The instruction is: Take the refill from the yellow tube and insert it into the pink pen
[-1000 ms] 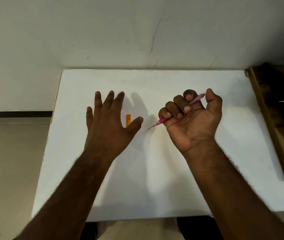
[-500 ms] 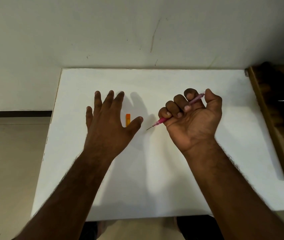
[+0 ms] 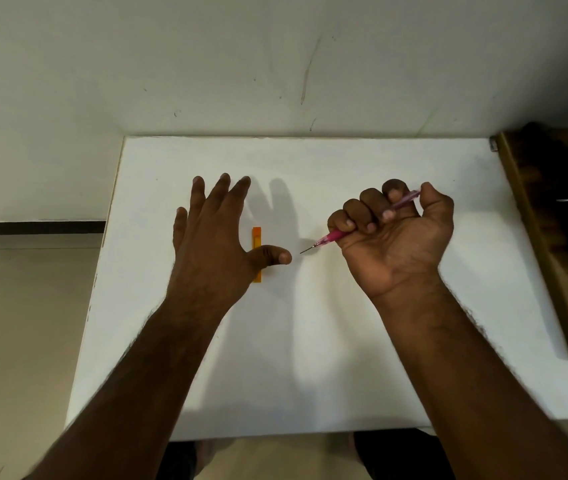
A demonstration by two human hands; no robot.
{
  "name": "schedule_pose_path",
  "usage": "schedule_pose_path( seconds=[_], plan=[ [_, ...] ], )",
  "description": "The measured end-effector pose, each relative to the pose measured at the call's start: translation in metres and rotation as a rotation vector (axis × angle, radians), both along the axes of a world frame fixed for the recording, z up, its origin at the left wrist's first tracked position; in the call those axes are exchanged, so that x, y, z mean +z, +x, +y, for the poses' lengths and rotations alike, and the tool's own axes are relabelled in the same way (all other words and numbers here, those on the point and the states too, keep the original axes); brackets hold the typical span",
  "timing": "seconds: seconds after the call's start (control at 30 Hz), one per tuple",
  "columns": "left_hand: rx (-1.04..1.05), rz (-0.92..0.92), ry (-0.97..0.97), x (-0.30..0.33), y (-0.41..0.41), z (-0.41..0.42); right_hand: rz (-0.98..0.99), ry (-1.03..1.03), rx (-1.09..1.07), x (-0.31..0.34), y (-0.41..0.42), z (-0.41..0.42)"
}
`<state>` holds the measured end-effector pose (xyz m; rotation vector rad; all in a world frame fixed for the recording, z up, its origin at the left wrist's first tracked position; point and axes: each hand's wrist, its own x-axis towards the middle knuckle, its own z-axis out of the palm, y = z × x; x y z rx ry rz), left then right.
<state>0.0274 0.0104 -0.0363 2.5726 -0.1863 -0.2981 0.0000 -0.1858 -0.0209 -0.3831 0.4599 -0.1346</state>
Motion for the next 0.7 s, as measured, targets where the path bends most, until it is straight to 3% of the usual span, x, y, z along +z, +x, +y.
schedule_pose_path(
  seconds=[0.7],
  plan=[
    [0.000, -0.040, -0.053, 0.0006, -0.0055, -0.0039, -0.039, 0.031, 0.043, -0.0025, 0.0012, 0.0030]
  ],
)
